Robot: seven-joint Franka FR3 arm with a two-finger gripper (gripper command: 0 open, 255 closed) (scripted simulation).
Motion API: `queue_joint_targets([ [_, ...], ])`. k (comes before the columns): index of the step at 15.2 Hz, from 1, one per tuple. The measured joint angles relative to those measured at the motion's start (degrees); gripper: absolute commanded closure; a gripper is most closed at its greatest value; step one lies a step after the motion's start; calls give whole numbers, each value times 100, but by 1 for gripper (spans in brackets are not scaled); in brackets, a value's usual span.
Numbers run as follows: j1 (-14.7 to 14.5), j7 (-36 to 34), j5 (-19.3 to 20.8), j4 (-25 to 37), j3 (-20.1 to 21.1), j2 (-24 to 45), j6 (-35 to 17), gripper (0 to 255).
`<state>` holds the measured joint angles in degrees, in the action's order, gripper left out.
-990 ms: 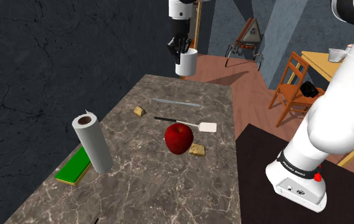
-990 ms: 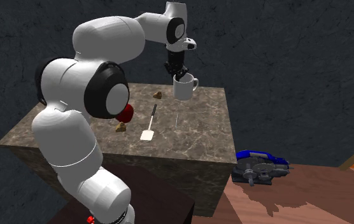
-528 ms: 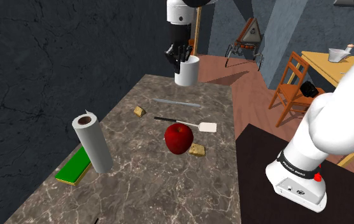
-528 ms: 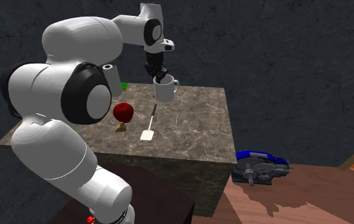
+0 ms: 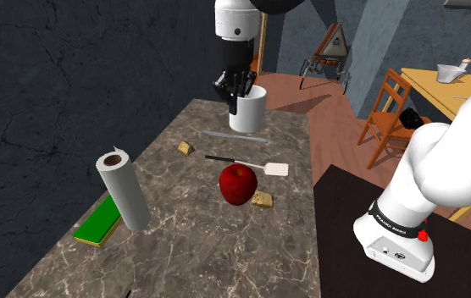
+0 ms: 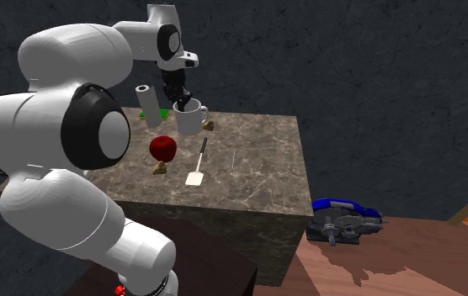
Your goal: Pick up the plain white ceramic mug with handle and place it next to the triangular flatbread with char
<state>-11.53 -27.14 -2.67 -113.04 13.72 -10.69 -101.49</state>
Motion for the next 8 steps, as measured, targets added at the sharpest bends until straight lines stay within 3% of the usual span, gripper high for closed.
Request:
queue_joint_targets([
  [8, -469, -1016, -261, -347, 643, -362, -39, 255],
])
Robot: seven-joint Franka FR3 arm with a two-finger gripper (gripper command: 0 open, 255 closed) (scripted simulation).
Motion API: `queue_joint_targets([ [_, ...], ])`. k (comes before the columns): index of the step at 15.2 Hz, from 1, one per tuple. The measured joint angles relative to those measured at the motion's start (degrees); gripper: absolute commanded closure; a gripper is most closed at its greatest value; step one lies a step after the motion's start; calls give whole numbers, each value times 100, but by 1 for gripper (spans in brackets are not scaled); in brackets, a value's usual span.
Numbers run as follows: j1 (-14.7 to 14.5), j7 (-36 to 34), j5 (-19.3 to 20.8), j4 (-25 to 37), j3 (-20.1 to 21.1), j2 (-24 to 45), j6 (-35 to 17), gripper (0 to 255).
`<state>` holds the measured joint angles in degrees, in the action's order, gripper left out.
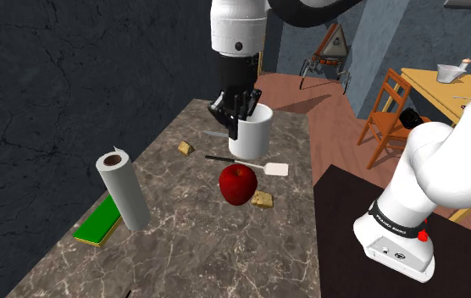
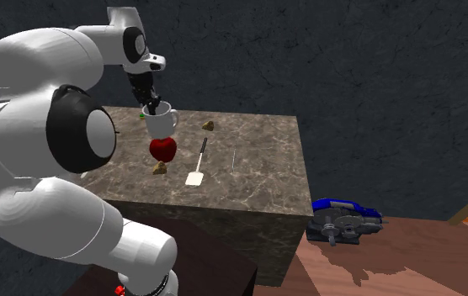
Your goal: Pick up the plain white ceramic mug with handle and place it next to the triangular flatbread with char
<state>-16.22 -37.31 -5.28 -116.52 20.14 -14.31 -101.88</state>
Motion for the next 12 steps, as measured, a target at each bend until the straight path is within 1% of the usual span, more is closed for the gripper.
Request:
queue_joint_targets([
  [5, -258, -657, -100, 131, 419, 27, 66, 255],
  [10, -526, -1438, -105, 371, 924, 274, 30, 255],
  [12, -567, -1536, -119, 303, 990, 277, -50, 255],
])
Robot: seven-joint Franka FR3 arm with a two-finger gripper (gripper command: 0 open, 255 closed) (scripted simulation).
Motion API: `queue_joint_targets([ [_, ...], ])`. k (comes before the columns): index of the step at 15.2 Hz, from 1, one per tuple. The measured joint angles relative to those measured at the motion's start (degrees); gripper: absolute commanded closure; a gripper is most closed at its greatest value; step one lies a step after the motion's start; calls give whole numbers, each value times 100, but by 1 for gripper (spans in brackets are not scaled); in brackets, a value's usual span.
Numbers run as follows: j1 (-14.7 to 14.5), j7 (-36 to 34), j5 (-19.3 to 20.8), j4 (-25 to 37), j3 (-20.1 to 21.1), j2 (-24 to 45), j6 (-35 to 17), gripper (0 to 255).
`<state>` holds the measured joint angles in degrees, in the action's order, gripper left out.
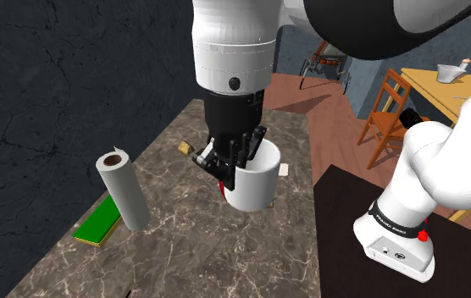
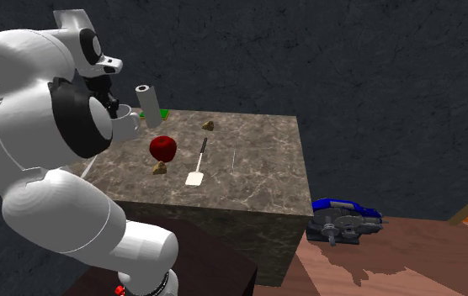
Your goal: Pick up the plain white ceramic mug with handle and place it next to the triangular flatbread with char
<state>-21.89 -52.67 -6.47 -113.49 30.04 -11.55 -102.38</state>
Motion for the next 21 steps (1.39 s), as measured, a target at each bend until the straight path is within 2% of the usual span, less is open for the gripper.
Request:
queue_joint_targets([
  [21, -48, -165, 124, -1252, 192, 404, -1613, 255],
])
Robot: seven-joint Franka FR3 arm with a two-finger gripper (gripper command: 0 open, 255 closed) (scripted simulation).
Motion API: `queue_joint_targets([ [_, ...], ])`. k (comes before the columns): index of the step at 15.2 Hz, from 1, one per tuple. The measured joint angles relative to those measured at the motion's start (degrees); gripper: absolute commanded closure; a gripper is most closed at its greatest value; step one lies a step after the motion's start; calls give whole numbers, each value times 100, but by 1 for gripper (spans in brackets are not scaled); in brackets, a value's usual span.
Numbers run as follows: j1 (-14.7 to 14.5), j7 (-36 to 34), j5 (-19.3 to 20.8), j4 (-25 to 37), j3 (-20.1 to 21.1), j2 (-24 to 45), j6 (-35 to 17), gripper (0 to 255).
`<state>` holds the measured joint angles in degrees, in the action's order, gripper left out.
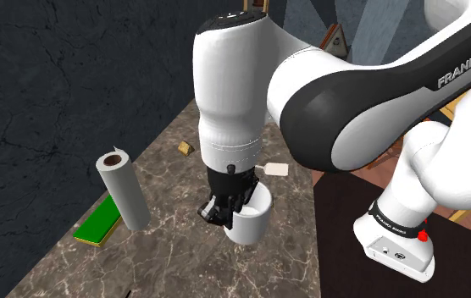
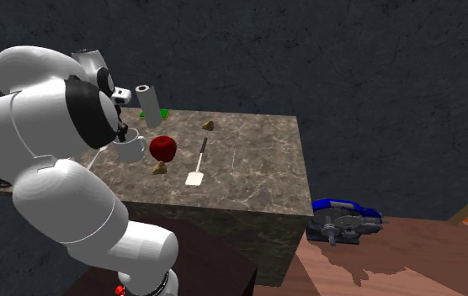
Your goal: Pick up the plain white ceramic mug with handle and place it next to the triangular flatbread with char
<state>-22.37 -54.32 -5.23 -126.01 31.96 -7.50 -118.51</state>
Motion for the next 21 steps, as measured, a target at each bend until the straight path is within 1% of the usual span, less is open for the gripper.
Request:
queue_joint_targets([
  [8, 8, -99, 151, -347, 54, 299, -615, 255],
  [15, 5, -124, 171, -403, 64, 338, -703, 255],
  [16, 5, -125, 171, -404, 65, 338, -703, 0],
  [21, 5, -125, 172, -402, 65, 338, -704, 0],
])
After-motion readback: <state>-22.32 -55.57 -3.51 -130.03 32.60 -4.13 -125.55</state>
